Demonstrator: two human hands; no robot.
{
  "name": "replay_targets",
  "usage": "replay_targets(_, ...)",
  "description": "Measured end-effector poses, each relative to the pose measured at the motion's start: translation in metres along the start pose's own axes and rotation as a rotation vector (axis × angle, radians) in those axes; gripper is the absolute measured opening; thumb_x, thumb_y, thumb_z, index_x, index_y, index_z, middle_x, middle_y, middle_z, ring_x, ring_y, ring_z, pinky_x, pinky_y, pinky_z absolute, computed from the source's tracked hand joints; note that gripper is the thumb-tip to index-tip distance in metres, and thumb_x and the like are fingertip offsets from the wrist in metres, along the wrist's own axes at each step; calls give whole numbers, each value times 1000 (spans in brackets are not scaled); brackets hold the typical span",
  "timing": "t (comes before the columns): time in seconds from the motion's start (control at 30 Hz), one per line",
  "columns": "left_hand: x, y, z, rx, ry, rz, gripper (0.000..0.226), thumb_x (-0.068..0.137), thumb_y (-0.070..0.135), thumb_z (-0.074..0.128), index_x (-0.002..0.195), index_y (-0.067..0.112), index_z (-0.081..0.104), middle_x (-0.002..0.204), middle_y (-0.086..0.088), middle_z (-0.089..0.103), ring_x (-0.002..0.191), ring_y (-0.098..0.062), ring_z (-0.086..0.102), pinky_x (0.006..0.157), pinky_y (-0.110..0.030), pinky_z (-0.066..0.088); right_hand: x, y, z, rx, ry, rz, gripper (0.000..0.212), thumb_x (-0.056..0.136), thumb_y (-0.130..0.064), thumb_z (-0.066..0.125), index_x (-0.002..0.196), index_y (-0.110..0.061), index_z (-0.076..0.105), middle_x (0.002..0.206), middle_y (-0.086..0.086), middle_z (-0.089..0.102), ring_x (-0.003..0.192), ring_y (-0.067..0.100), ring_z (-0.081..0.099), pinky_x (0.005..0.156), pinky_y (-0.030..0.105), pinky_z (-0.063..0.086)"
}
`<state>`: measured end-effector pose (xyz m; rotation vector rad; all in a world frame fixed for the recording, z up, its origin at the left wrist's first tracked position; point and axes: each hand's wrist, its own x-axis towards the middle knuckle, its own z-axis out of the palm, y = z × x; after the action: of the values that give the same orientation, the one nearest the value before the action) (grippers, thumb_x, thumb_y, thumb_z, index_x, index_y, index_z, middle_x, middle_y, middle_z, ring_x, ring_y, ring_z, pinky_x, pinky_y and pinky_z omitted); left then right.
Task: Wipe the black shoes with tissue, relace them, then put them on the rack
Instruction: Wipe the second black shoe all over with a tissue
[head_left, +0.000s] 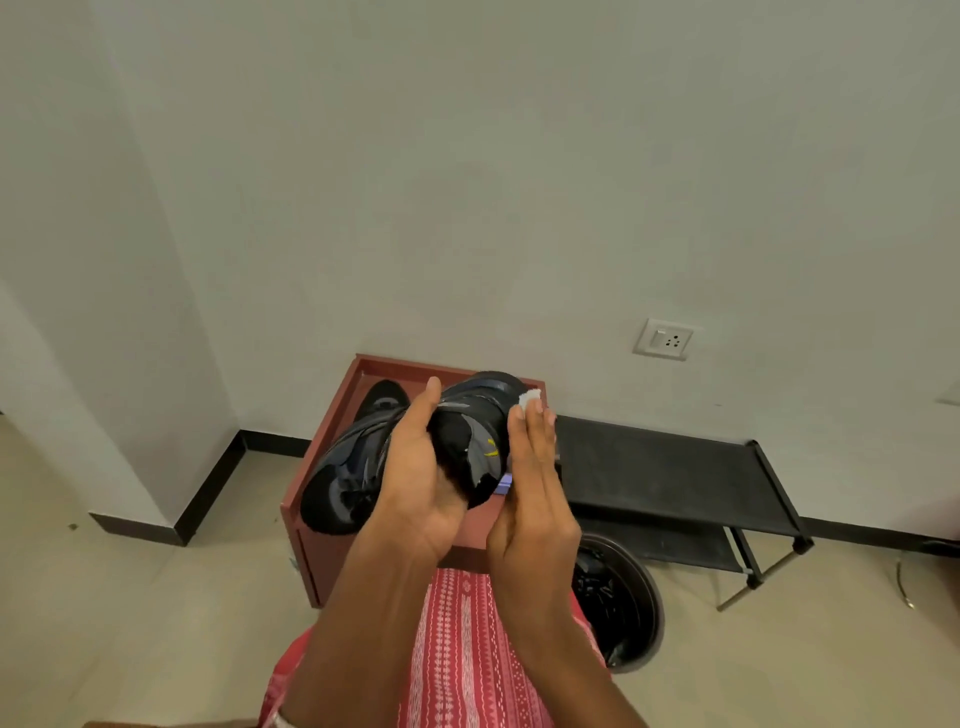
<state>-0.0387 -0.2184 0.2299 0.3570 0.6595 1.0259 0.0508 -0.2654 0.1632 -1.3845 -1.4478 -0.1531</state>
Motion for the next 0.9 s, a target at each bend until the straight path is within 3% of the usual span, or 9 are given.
replay_targets(0.17,0,-4,3,13,-38,46,67,98,57,43,130,1,61,124,-19,68,115,-31,66,102,-41,48,24,-20,-4,126,92,60,40,97,-10,42,129,-5,65,129,3,66,122,2,57,102,11,44)
replay_targets(0.23,1,-4,1,25,-5,88,71,97,62,39,127,2,63,118,-19,71,107,-30,70,94,-41,52,25,-25,-8,149,68,45,33,97,-4,50,123,-6,70,120,0,70,111,3,65,94,17,53)
replay_targets(0.33,2,0,-1,78,-14,160,82,94,70,33,126,1,63,118,-20,70,112,-31,68,105,-46,47,23,-30,-21,152,60,52,39,87,16,63,117,-7,73,111,1,75,104,8,70,87,25,59)
replay_targets(0.5,6,2,1,83,-45,218,91,90,78,27,126,2,64,121,-19,69,118,-30,64,111,-45,42,32,-49,-47,205,141,27,29,91,11,63,114,-4,73,109,0,74,106,5,68,90,21,55)
replay_targets(0.6,7,-5,1,120,-54,221,85,88,81,30,81,9,76,81,-7,75,83,-18,72,83,-32,56,36,-57,-38,51,21,-74,24,93,-2,59,111,-6,74,109,2,73,105,12,68,92,23,54)
replay_targets(0.67,2,-10,8,172,-69,240,83,94,72,23,41,18,57,46,4,55,46,-6,57,52,-19,50,40,-60,-29,-40,-35,-126,31,89,-15,49,102,-7,76,100,3,74,97,16,68,87,26,54)
replay_targets(0.73,-4,-13,19,161,-90,269,81,99,63,21,33,22,44,38,8,43,36,-3,45,45,-15,44,45,-62,-26,-78,-15,-96,34,86,-18,45,94,-10,77,91,0,73,90,17,66,82,23,52)
replay_targets(0.83,-3,-19,20,138,-145,329,75,99,58,25,42,23,58,49,9,55,50,-1,56,64,-17,48,61,-65,-30,-95,-35,-39,25,85,-12,54,87,-12,78,83,-1,74,85,19,66,72,25,52)
replay_targets(0.9,-1,-26,18,207,-168,371,60,98,59,27,68,32,71,74,13,67,73,2,66,83,-22,46,72,-64,-30,-136,-125,-33,21,83,-13,57,87,-14,79,82,-1,74,83,19,64,69,25,50)
